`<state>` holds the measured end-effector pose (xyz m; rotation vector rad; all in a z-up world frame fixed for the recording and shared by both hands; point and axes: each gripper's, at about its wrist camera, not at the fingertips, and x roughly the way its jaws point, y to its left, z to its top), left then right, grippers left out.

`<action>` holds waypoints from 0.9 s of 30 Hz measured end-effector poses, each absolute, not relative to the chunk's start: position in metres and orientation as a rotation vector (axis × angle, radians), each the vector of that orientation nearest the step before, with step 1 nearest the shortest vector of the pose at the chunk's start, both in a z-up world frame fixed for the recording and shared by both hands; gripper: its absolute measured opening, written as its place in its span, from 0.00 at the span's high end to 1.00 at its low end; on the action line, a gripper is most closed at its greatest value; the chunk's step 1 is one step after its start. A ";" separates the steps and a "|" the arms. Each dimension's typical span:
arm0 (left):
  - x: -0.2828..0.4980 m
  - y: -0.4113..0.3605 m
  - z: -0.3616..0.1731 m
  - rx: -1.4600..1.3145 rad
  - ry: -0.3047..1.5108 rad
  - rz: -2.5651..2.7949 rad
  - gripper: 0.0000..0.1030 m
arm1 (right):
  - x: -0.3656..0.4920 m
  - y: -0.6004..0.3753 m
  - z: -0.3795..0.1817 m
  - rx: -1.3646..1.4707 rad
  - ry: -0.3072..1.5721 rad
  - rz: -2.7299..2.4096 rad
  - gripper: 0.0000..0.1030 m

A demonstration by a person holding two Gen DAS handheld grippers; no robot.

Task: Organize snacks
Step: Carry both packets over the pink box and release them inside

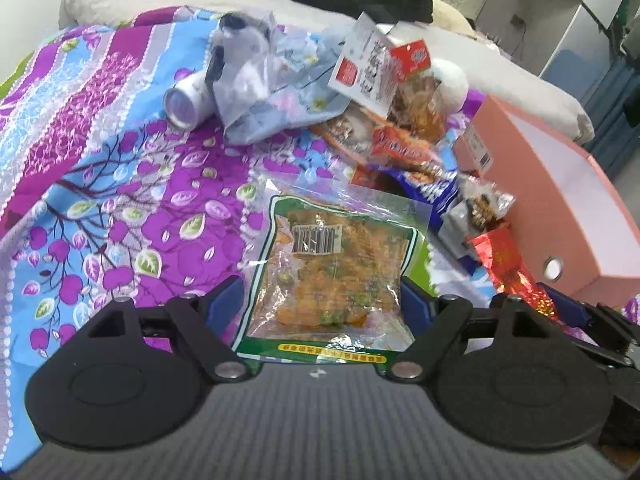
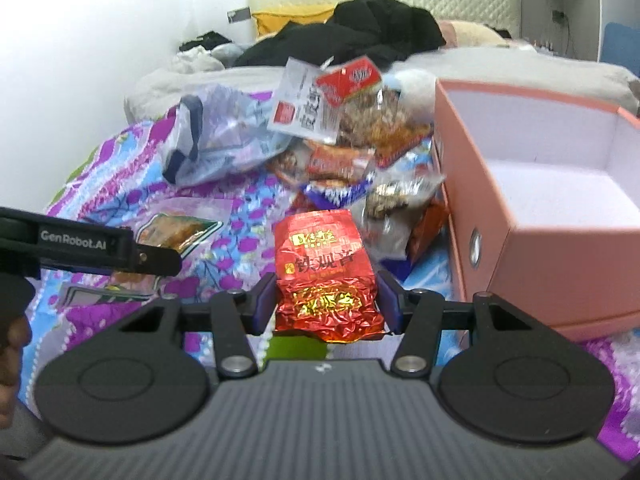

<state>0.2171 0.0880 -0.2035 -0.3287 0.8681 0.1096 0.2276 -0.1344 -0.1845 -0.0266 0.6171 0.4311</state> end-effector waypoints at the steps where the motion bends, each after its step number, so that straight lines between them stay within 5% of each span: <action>1: 0.219 0.086 -0.198 -0.324 0.864 0.108 0.18 | 0.231 -0.135 -0.182 -0.022 0.620 0.429 0.46; 27: 0.284 0.007 -0.043 -0.287 0.590 -0.110 0.17 | 0.261 -0.205 -0.047 -0.040 0.258 0.263 0.46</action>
